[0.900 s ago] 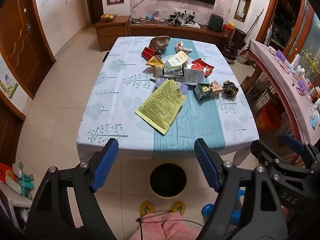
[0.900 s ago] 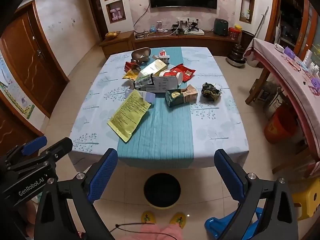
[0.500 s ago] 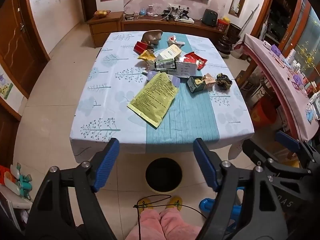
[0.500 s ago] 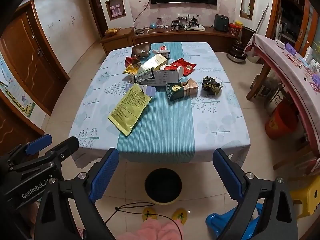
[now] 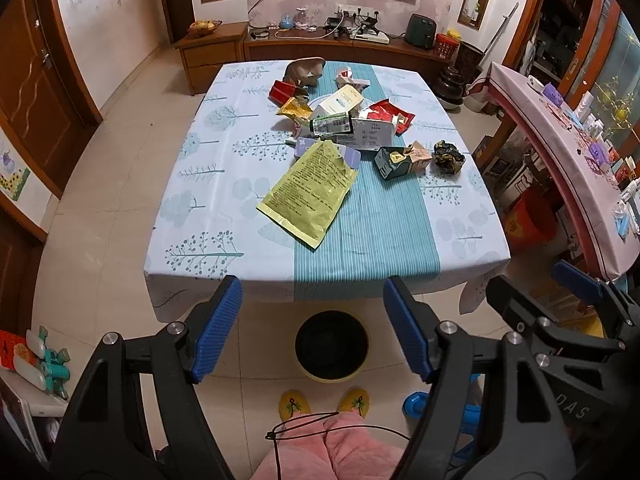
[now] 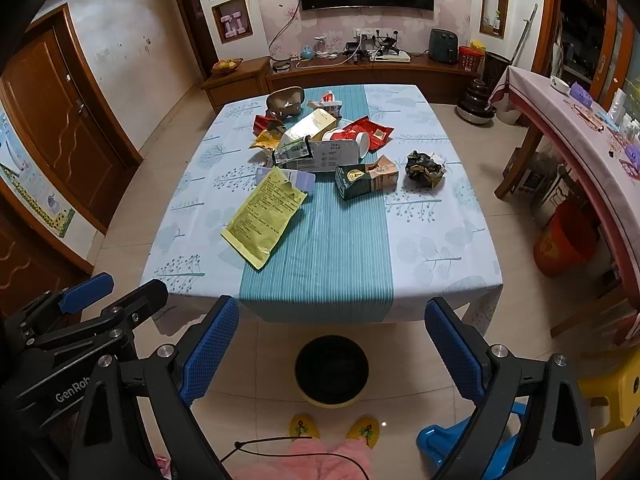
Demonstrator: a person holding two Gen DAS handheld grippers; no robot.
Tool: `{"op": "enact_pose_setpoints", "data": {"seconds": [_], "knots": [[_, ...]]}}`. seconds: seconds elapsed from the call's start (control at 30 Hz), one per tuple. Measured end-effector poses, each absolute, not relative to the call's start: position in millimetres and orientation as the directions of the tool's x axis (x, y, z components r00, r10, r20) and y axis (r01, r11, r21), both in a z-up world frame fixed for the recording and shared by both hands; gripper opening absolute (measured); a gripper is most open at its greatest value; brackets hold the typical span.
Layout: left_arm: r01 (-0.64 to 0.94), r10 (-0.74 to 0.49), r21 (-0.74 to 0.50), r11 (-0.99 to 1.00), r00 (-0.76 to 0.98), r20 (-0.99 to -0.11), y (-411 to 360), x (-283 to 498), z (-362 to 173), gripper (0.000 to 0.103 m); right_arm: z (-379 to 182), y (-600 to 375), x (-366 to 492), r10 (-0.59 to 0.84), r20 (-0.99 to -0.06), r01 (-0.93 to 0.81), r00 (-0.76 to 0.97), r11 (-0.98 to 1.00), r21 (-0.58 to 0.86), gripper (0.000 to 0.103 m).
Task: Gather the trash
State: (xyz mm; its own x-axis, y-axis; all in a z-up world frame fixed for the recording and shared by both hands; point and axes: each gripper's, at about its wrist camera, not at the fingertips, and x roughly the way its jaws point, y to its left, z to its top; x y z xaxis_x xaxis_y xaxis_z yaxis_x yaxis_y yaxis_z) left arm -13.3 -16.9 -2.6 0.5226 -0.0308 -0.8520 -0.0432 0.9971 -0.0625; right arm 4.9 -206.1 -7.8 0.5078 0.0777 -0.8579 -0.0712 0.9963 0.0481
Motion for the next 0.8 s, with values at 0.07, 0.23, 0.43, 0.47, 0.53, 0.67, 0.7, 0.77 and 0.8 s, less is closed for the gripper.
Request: {"op": "enact_pose_setpoints", "data": {"seconds": [0.07,0.23,0.43,0.47,0.53,0.67,0.7,0.77,0.8], "knots": [[-0.044,-0.026,-0.057,0.997,0.525,-0.851,-17.4,-14.5,-1.3,0.071,-7.1,-205.9,2.9,0.081,-0.858,-0.072,0.507,0.996,0.052,0.095],[-0.047,-0.027,-0.061,0.997,0.528,-0.849,-18.7,-15.4,0.6,0.071,-5.4,-204.7,-1.1,0.100,-0.859,-0.073,0.501,0.995,0.073,0.095],[-0.054,-0.023,-0.062,0.997,0.534,-0.845,-17.1,-17.9,5.0,0.071,-4.1,-207.1,-2.8,0.114,-0.859,-0.078,0.499,0.993,0.087,0.095],[-0.056,-0.019,-0.058,0.997,0.534,-0.845,-17.2,-18.1,6.0,0.071,-3.7,-206.9,-2.5,0.117,-0.859,-0.080,0.498,0.993,0.089,0.095],[-0.059,-0.010,-0.049,0.997,0.533,-0.846,-16.2,-18.0,6.3,0.071,-2.8,-206.4,-2.7,0.119,-0.860,-0.082,0.497,0.993,0.090,0.095],[-0.066,-0.004,-0.044,0.997,0.515,-0.857,-14.6,-16.7,4.9,0.071,-3.3,-207.7,-0.8,0.129,-0.861,-0.090,0.492,0.991,0.097,0.095],[-0.067,-0.004,-0.044,0.997,0.510,-0.860,-14.8,-16.3,4.6,0.071,-3.7,-207.6,-0.9,0.130,-0.860,-0.094,0.493,0.991,0.096,0.095],[-0.070,-0.003,-0.044,0.997,0.502,-0.865,-13.9,-15.8,3.4,0.071,-3.2,-206.6,-0.6,0.134,-0.859,-0.101,0.493,0.990,0.096,0.095],[-0.072,-0.002,-0.044,0.996,0.502,-0.865,-13.6,-16.0,3.4,0.071,-3.7,-206.7,0.0,0.136,-0.859,-0.104,0.493,0.990,0.097,0.095]]}}
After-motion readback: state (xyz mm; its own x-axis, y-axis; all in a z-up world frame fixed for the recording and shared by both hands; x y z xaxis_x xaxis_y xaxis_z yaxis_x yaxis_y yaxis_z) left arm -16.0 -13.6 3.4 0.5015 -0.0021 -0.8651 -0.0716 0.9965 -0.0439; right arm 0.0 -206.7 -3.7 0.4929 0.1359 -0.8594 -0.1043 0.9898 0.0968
